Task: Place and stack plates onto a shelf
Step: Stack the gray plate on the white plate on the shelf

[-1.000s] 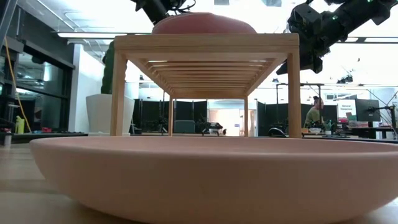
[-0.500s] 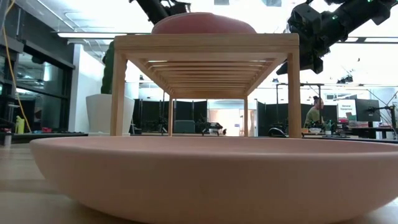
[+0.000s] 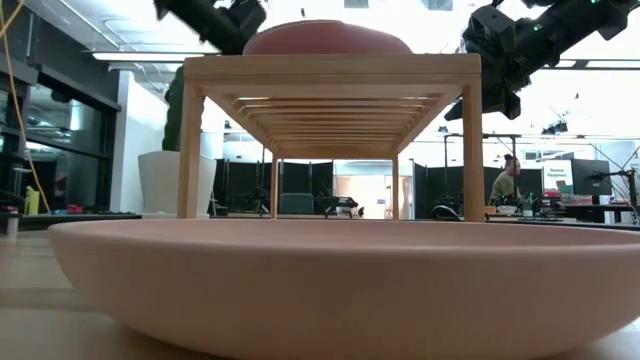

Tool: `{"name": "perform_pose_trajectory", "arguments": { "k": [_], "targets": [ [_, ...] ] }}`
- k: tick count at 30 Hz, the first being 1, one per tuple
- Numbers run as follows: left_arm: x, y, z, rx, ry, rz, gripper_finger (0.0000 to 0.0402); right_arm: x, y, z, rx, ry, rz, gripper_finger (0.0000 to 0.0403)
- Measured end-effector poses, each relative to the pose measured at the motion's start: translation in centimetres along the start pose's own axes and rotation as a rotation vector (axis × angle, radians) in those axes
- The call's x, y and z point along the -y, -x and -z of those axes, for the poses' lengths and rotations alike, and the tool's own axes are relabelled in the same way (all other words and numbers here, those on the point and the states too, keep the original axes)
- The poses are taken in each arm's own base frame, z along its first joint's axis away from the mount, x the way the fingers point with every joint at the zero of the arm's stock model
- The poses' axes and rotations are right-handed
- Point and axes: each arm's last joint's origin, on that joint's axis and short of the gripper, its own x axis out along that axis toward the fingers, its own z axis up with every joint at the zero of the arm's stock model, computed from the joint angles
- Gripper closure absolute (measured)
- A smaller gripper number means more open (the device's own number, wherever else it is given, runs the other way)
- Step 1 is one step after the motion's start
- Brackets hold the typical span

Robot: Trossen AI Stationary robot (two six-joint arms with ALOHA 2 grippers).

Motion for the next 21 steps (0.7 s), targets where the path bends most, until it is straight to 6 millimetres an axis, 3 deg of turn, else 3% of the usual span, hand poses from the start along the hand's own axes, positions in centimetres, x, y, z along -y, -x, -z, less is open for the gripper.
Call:
{"name": "perform_pose_trajectory", "arguments": {
  "k": [5, 9, 21],
  "targets": [
    [1.6, -0.4, 5.2, 0.159, 0.059, -0.02, 0.0387, 0.0, 0.0, 0.0, 0.0, 0.005, 0.0, 0.0226],
    [2.4, -0.6, 7.5, 0.249, 0.085, -0.074, 0.0397, 0.0, 0.0, 0.0, 0.0, 0.007, 0.0, 0.0226],
    [2.8, -3.2, 8.4, 0.274, 0.105, -0.088, 0.0401, 0.1, 0.0, -0.1, 0.023, 0.008, 0.041, 0.0226]
  ]
}}
